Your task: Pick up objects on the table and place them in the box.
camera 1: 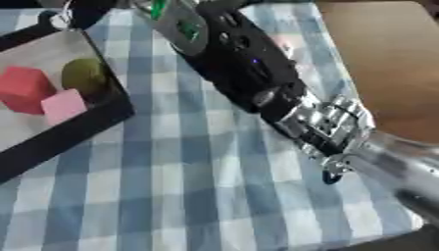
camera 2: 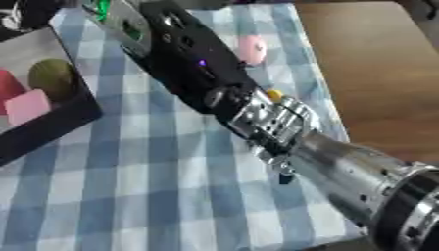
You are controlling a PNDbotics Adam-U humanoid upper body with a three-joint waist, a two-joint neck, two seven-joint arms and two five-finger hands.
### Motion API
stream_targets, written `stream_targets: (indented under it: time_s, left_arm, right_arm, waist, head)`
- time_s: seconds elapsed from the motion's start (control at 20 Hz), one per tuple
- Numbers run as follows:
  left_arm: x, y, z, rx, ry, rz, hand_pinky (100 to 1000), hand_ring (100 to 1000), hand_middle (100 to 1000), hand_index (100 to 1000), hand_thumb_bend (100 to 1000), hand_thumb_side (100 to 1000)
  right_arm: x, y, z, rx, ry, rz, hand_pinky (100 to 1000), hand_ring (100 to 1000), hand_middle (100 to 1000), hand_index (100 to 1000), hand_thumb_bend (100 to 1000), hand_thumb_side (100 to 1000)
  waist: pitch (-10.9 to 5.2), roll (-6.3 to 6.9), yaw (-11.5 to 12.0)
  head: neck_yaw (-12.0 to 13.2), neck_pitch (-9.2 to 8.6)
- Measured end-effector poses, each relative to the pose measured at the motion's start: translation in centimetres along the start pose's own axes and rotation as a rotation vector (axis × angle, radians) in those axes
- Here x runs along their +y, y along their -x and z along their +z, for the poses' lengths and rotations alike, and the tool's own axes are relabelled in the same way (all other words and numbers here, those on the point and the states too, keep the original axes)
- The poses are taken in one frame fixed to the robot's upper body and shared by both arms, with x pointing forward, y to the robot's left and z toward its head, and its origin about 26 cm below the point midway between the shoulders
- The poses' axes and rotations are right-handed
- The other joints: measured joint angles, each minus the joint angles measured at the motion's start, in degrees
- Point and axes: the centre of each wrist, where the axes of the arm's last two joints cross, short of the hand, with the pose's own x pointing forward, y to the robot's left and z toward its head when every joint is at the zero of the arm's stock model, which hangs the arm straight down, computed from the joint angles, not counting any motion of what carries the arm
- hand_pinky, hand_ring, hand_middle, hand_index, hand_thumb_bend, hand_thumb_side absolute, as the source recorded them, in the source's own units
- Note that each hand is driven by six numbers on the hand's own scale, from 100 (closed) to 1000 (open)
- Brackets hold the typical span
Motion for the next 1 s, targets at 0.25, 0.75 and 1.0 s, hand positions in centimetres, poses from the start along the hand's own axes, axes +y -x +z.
stream_targets:
  time_s: [0.25,0.75,1.0]
  left_arm:
    - [0.8,0.4,0.3,0.014,-0.011,-0.033,859,942,812,848,100,787]
    - [1.1,0.8,0.4,0.026,-0.005,-0.052,858,944,816,848,100,791]
    - [1.1,1.1,0.7,0.04,0.011,-0.059,858,946,818,849,100,795]
  right_arm:
    - [-2.0,2.2,3.6,0.051,-0.001,-0.012,853,815,762,895,432,277]
    - [-5.4,6.3,14.7,0.186,-0.073,-0.117,854,813,764,896,523,264]
    - [-4.8,5.9,18.3,0.218,-0.117,-0.122,854,814,766,895,430,334]
  waist:
    - [-0.24,-0.01,-2.8]
    - [-0.89,-0.01,-4.9]
    - [-0.89,-0.01,-5.6]
  head:
    - [3.4,0.0]
    - [8.9,0.0]
    - [10.8,0.0]
